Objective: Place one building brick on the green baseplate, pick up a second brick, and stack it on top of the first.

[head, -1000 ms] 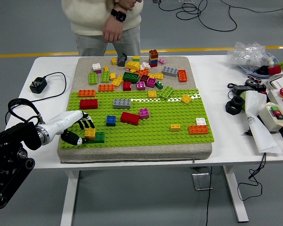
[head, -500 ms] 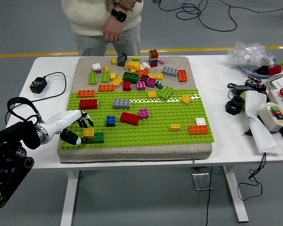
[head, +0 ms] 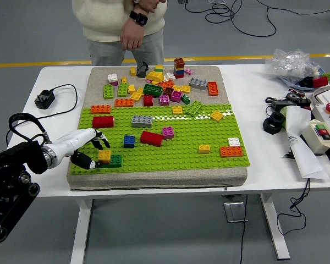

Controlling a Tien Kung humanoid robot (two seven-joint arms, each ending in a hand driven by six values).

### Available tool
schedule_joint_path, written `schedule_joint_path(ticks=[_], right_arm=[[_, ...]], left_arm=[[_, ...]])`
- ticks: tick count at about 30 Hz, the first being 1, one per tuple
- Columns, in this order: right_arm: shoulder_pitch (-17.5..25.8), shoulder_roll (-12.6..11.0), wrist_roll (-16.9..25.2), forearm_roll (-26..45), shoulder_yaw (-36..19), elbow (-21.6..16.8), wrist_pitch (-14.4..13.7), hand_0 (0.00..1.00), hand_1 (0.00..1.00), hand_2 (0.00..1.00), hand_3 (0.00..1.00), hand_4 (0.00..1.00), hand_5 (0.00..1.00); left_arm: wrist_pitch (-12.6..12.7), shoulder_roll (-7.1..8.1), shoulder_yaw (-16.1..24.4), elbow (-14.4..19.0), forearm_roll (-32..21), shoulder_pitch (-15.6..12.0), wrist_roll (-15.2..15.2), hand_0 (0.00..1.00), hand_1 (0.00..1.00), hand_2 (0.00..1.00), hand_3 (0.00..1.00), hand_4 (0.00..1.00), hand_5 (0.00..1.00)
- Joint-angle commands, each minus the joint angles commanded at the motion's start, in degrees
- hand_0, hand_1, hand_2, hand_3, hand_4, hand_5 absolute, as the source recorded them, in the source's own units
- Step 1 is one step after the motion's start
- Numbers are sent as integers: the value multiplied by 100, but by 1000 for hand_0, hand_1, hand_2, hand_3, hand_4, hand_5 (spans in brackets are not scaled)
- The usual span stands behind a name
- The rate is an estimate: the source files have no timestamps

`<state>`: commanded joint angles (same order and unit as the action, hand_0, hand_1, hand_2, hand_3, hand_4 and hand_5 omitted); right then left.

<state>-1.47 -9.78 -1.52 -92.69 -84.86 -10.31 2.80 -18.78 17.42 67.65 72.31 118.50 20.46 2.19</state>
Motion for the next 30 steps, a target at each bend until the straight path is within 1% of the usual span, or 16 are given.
schedule_joint_path(ticks=[14, 15, 16, 21, 22, 25, 27, 28, 30], right_arm=[[6, 2, 1, 13, 4, 0, 3, 767, 705, 737, 747, 998, 625], [6, 1, 1, 13, 3, 0, 4, 767, 705, 737, 747, 998, 625], [6, 0, 1, 13, 2, 0, 5, 767, 706, 737, 747, 998, 625], [2, 2, -10, -14, -25, 0, 10, 767, 706, 737, 747, 998, 625], [2, 3, -12, -16, -26, 0, 12, 767, 705, 737, 746, 998, 625], [5, 6, -15, -18, -26, 0, 13, 767, 705, 737, 746, 998, 625], [8, 5, -12, -17, -21, 0, 13, 767, 705, 737, 746, 998, 625], [9, 5, -11, -17, -20, 0, 13, 767, 706, 737, 746, 998, 626], [8, 6, -11, -15, -16, 0, 13, 767, 706, 737, 746, 998, 626]], left_arm=[[-28, -7, 3, -3, -13, 5, 21, 815, 694, 605, 657, 860, 103], [-31, -7, 9, 3, -15, 8, 22, 815, 694, 605, 657, 860, 103], [-33, -7, 13, 8, -16, 10, 23, 822, 701, 617, 677, 877, 110], [-61, 0, 53, 65, -32, 9, 17, 822, 701, 617, 677, 877, 110], [-75, 3, 76, 99, -37, 5, 12, 827, 710, 645, 709, 901, 126], [-84, 11, 121, 171, -38, -7, 12, 827, 710, 645, 709, 901, 126], [-108, 27, 192, 280, 17, -20, 26, 827, 710, 645, 709, 901, 126], [-110, 28, 198, 289, 23, -21, 27, 865, 733, 726, 696, 953, 168], [-135, 53, 267, 394, 71, -40, 37, 865, 733, 726, 696, 953, 168]])
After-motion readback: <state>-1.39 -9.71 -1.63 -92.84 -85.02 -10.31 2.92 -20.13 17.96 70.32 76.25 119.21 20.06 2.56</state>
